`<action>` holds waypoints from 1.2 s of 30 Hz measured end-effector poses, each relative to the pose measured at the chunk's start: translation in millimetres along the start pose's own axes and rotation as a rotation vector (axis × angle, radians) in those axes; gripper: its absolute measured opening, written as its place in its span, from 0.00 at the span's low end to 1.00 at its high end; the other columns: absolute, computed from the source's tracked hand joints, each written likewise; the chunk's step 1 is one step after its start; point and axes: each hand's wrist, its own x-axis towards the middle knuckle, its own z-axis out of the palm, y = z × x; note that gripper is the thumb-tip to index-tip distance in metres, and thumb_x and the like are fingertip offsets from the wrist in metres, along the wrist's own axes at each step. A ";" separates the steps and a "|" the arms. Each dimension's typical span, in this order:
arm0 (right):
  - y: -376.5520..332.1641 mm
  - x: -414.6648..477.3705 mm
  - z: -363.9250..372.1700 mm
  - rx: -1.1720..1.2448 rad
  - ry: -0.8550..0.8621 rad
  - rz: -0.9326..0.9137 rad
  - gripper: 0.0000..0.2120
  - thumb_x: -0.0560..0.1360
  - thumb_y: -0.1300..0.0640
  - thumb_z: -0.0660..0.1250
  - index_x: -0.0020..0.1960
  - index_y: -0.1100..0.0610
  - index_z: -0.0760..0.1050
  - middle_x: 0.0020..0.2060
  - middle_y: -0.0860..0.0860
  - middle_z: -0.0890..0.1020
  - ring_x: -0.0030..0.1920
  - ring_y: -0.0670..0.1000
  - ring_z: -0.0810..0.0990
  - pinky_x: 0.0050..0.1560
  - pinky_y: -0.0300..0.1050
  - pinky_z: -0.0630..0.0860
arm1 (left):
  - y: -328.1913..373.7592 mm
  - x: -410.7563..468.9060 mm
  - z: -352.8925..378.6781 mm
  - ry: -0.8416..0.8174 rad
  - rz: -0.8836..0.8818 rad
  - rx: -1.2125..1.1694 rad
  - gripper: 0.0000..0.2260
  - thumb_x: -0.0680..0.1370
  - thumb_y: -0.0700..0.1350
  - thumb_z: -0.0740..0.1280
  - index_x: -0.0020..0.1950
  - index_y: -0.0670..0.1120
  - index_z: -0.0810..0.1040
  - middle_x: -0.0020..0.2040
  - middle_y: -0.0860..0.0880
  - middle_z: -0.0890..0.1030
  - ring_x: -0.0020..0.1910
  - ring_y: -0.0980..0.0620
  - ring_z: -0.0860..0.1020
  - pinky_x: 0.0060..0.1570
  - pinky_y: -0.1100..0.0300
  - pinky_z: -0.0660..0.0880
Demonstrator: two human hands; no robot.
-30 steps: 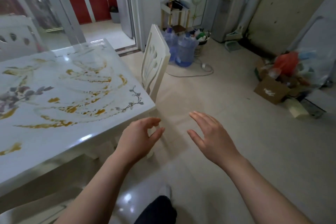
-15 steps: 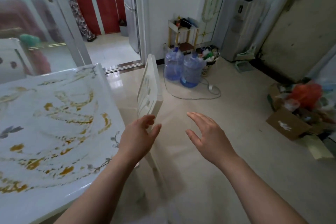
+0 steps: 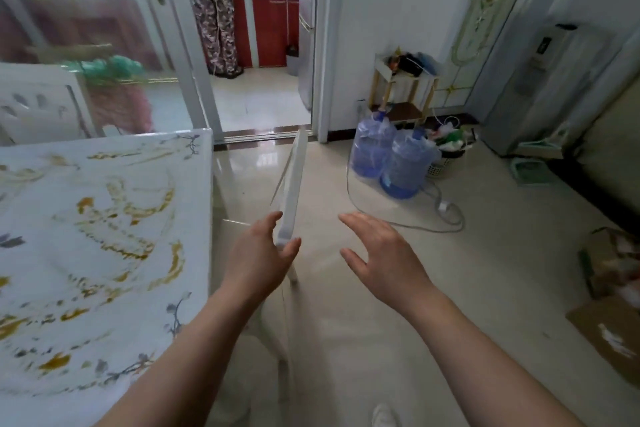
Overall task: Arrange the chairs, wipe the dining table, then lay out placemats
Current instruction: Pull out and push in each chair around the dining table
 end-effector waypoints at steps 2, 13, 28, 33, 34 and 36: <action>24.4 19.5 -4.2 -0.016 -0.043 -0.064 0.25 0.76 0.52 0.66 0.72 0.51 0.67 0.68 0.49 0.73 0.69 0.49 0.69 0.70 0.42 0.60 | 9.4 13.2 13.7 0.019 -0.069 0.013 0.27 0.75 0.56 0.68 0.72 0.51 0.67 0.66 0.48 0.74 0.61 0.48 0.75 0.59 0.52 0.73; 110.8 120.1 -6.3 0.020 -0.235 -0.389 0.25 0.75 0.54 0.67 0.71 0.52 0.68 0.67 0.51 0.73 0.68 0.52 0.70 0.69 0.46 0.64 | 51.0 49.8 56.6 0.159 -0.401 0.067 0.24 0.76 0.52 0.67 0.70 0.47 0.69 0.62 0.45 0.76 0.57 0.47 0.76 0.55 0.54 0.74; 93.8 272.6 62.1 -0.110 -0.414 -0.869 0.27 0.72 0.59 0.69 0.70 0.53 0.68 0.69 0.55 0.69 0.71 0.57 0.65 0.72 0.51 0.57 | 33.0 124.0 78.7 0.162 -0.666 0.152 0.17 0.75 0.55 0.65 0.62 0.53 0.77 0.54 0.50 0.81 0.51 0.49 0.78 0.49 0.54 0.77; 85.2 308.7 85.5 -0.236 -0.475 -1.075 0.24 0.74 0.54 0.67 0.69 0.49 0.66 0.69 0.50 0.69 0.72 0.53 0.62 0.73 0.49 0.51 | 28.2 133.2 78.6 0.081 -0.709 0.142 0.16 0.74 0.54 0.66 0.62 0.58 0.76 0.54 0.52 0.81 0.52 0.50 0.78 0.47 0.55 0.76; 83.7 313.8 89.1 -0.251 -0.497 -1.095 0.23 0.74 0.53 0.67 0.68 0.48 0.67 0.67 0.49 0.70 0.71 0.53 0.63 0.73 0.49 0.52 | 27.4 133.4 78.2 0.078 -0.716 0.140 0.16 0.74 0.54 0.66 0.62 0.59 0.76 0.54 0.53 0.81 0.52 0.51 0.78 0.48 0.55 0.76; 81.1 323.5 97.6 -0.260 -0.546 -1.131 0.22 0.75 0.52 0.66 0.67 0.48 0.68 0.64 0.47 0.73 0.69 0.52 0.66 0.72 0.49 0.55 | 26.0 133.5 78.9 0.077 -0.742 0.150 0.17 0.74 0.54 0.65 0.62 0.61 0.75 0.54 0.55 0.81 0.51 0.53 0.78 0.47 0.56 0.76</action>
